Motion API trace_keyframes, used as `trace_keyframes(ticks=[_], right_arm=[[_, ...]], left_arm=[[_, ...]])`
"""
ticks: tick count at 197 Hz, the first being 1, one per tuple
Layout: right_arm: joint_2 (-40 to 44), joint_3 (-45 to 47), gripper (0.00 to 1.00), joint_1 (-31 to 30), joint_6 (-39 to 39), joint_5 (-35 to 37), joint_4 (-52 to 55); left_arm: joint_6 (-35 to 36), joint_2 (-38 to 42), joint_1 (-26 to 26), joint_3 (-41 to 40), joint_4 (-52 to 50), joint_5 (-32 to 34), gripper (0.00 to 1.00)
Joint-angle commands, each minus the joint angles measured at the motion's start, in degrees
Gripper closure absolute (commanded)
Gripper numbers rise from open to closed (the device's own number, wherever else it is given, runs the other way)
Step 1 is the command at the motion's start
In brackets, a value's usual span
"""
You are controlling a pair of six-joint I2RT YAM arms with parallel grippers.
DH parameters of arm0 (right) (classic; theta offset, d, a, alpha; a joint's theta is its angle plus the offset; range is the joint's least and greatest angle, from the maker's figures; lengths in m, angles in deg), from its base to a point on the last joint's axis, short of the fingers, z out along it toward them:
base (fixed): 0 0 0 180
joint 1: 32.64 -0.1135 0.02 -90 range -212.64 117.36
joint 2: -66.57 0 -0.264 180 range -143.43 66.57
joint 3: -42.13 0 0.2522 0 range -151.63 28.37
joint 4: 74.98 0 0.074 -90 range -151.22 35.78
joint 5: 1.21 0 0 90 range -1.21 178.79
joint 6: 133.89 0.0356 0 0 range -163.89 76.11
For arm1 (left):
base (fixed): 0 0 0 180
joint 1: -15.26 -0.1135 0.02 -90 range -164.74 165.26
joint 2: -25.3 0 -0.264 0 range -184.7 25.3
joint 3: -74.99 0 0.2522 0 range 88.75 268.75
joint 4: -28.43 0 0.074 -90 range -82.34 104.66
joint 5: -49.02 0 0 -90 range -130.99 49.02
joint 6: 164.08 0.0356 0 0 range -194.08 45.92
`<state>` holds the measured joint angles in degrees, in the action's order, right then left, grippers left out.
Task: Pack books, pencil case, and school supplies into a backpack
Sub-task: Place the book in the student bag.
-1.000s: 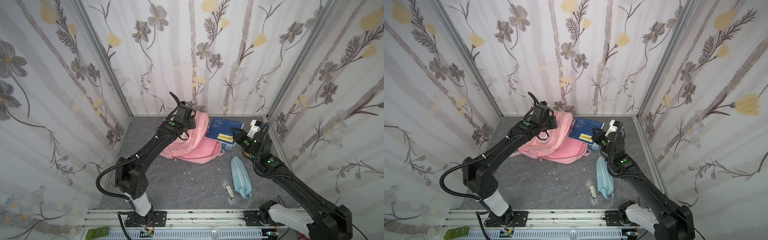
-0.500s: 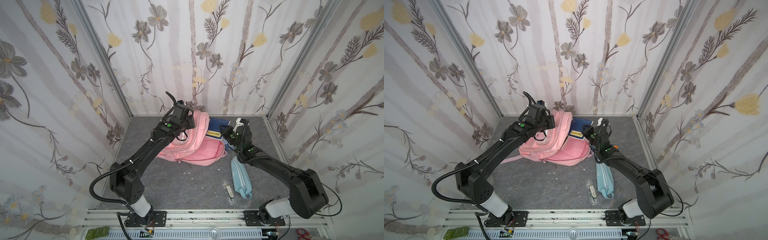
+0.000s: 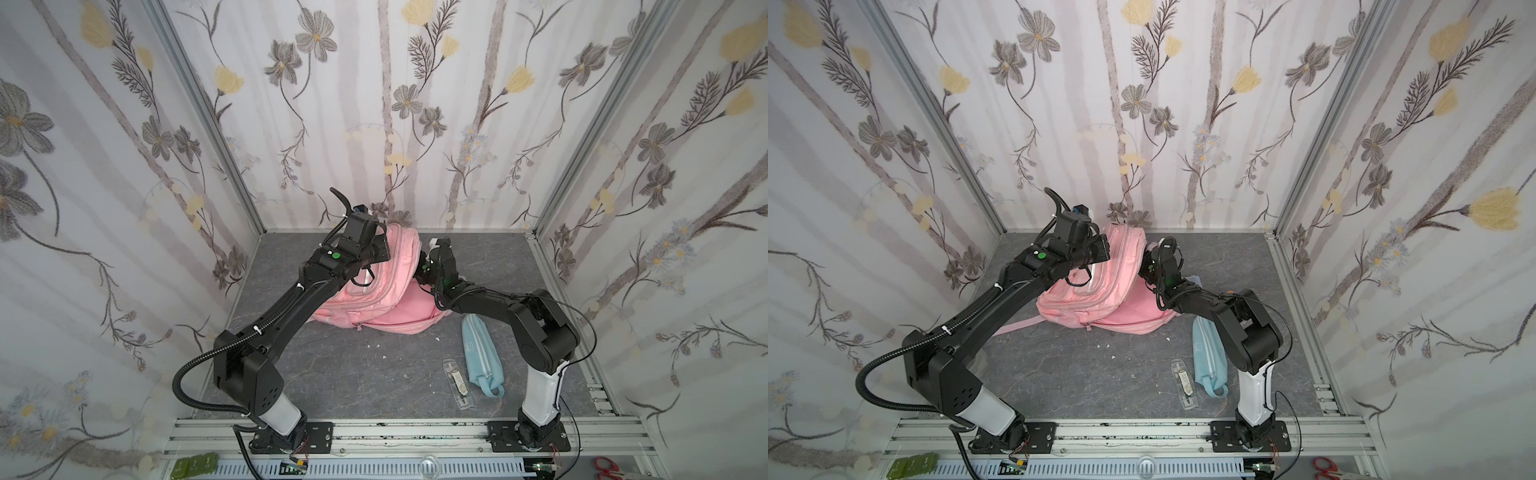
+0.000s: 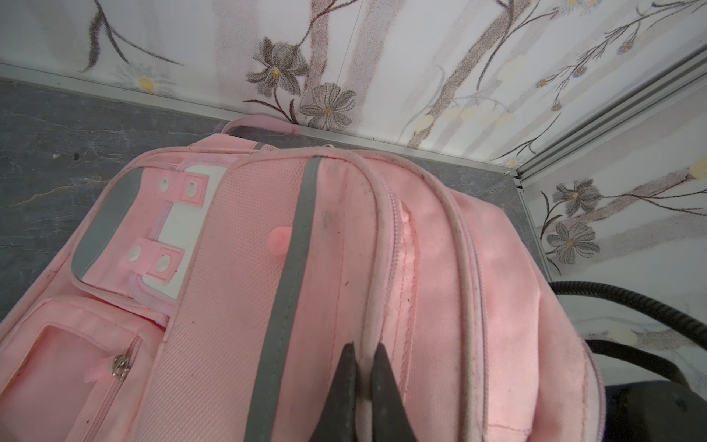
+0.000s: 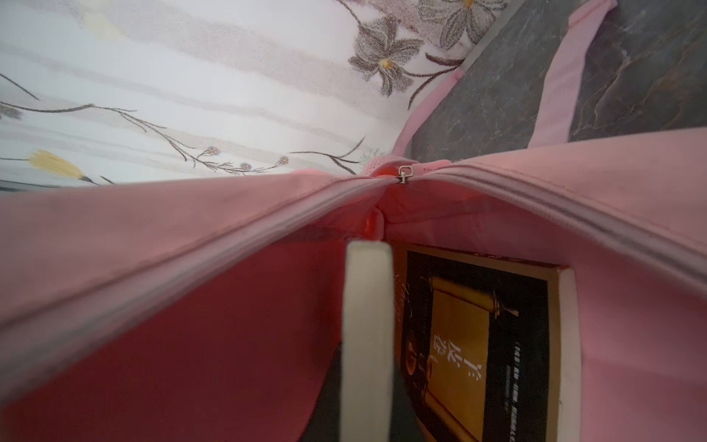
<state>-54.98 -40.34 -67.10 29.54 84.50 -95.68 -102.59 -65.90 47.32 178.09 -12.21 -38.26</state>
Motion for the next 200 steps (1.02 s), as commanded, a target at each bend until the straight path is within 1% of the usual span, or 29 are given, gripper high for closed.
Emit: trace_keyframes(ticks=[1,19,35,39,60,71,89,106,129,130,136,143,174,200], right_arm=[[-2.28,-1.46,1.00,-1.00,4.97,0.68,-6.10],[-4.85,-3.46,1.00,-1.87,6.13,0.66,-7.03],[-7.27,-6.44,1.00,-2.49,5.76,0.26,-4.90],[-7.94,-7.25,0.97,-2.72,5.74,0.40,-3.98],[-9.95,-9.08,0.91,-3.79,6.64,1.60,-2.90],[-10.90,-10.14,0.85,-4.15,6.79,1.76,-2.37],[-11.37,-11.21,0.80,-4.22,6.25,1.35,-0.85],[-10.36,-10.71,0.75,-4.14,6.00,1.42,1.39],[-8.50,-9.69,0.61,-3.45,5.19,-2.16,1.33],[-8.36,-9.69,0.58,-3.39,5.16,-2.48,1.50],[-7.93,-9.69,0.53,-3.26,4.68,-3.21,2.06],[-7.33,-9.69,0.51,-3.18,3.83,-3.75,2.63],[-4.21,-9.19,0.44,-3.11,-0.52,-3.49,6.91],[-0.30,-5.96,0.39,-2.70,-2.67,-2.43,7.81]], left_arm=[[0.36,0.76,-0.11,0.95,4.66,-0.06,1.00],[0.57,0.65,-0.01,1.61,3.75,-0.54,1.00],[0.56,0.59,-0.05,1.89,3.46,-1.00,1.00],[0.50,0.62,-0.01,1.90,3.45,-1.05,1.00],[0.48,0.31,-0.16,2.19,3.34,-1.20,1.00],[0.48,-0.02,-0.24,2.62,3.24,-1.31,1.00],[0.73,-0.72,-0.33,3.87,2.45,-1.27,1.00],[0.74,-1.09,-0.49,4.65,1.83,-0.75,1.00],[0.83,-0.84,-0.53,5.05,1.16,-0.78,1.00],[0.83,-0.83,-0.56,5.01,1.14,-0.70,1.00],[0.91,-0.75,-0.55,4.88,1.05,-0.66,1.00],[0.96,-0.69,-0.46,4.81,0.79,-0.46,1.00],[1.09,-0.47,-0.69,4.62,0.15,-0.16,1.00],[1.49,-0.37,-0.81,4.11,0.27,0.33,1.00]])
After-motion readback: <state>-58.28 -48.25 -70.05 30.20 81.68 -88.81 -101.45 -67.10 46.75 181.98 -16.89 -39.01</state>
